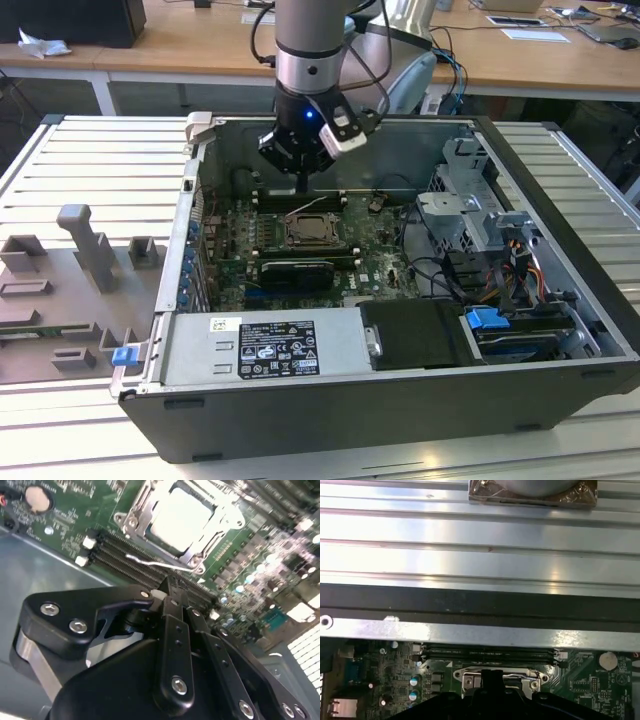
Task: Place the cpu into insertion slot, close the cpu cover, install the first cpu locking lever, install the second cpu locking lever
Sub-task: 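Install the first cpu locking lever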
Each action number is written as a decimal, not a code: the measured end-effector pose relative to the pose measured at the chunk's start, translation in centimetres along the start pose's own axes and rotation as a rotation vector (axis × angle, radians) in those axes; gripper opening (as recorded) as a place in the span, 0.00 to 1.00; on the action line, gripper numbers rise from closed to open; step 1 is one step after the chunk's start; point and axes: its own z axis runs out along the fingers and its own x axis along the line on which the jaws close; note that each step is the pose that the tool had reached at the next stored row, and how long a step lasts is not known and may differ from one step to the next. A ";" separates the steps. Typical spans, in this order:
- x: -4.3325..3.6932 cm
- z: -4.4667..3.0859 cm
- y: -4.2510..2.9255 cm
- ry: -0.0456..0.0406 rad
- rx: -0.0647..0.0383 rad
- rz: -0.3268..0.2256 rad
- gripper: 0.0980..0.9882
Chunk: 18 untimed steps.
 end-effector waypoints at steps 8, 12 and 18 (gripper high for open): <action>-0.43 1.28 -0.15 -0.0002 -0.005 0.000 0.01; -1.08 1.77 -0.21 -0.0002 -0.005 0.000 0.01; -1.46 2.50 -0.20 -0.0002 -0.005 0.000 0.01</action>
